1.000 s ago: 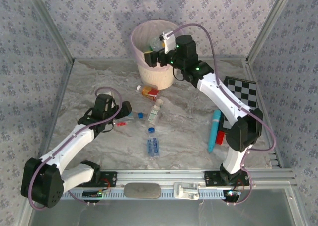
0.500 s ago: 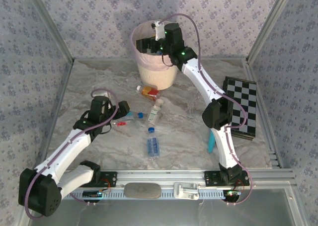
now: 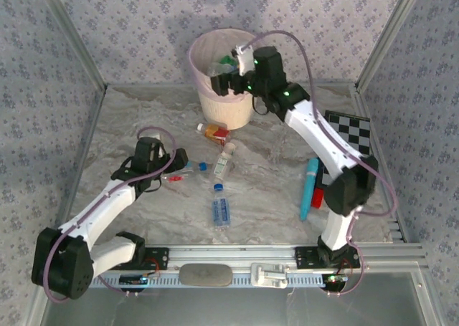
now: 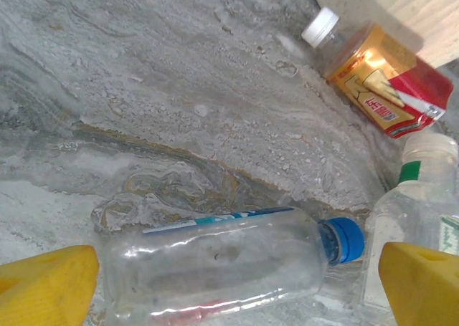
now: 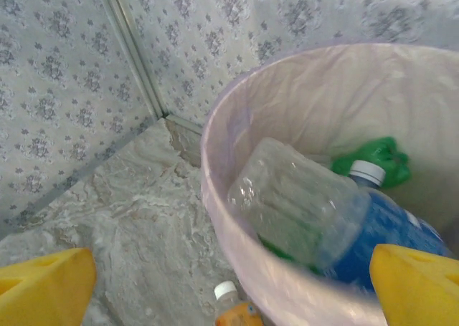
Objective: Put the plastic bottles in the bin
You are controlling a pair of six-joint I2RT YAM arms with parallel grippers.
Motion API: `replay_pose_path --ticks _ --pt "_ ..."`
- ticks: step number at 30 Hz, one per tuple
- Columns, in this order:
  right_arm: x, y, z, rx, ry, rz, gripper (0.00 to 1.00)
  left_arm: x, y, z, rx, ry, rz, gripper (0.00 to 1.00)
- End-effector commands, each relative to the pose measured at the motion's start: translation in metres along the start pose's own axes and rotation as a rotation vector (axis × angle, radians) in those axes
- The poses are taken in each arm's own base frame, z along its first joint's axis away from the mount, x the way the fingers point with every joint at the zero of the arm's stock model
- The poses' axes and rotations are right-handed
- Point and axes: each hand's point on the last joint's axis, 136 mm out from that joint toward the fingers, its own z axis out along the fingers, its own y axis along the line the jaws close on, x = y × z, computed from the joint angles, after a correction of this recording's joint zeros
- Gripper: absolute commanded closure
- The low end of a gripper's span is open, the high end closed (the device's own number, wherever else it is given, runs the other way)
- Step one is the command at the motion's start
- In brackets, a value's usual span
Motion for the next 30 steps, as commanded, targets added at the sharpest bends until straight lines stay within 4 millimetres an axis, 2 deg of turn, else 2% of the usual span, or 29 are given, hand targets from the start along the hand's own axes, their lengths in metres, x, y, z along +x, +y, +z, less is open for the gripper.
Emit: replay_pose_path --ticks 1,7,11,15,20,30 --pt "0.005 -0.007 -0.033 0.064 -0.054 -0.014 0.0 -0.015 -0.014 0.003 0.053 -0.013 0.055 0.0" --pt "0.071 -0.022 -0.07 0.156 0.043 0.067 0.0 -0.005 -0.014 0.018 0.062 0.051 0.07 0.0" --pt "0.118 -0.042 -0.09 0.268 0.071 0.1 0.0 0.005 -0.016 0.029 0.079 0.105 0.073 0.0" --pt "0.146 -0.06 -0.11 0.363 0.072 0.169 0.0 0.019 -0.017 0.04 0.082 0.185 0.085 0.0" --pt "0.159 -0.068 -0.121 0.394 0.05 0.232 0.0 0.029 -0.019 0.046 0.087 0.234 0.09 0.0" --pt "0.163 -0.069 -0.112 0.383 0.07 0.252 0.0 0.06 -0.028 0.04 0.06 0.315 0.157 0.0"
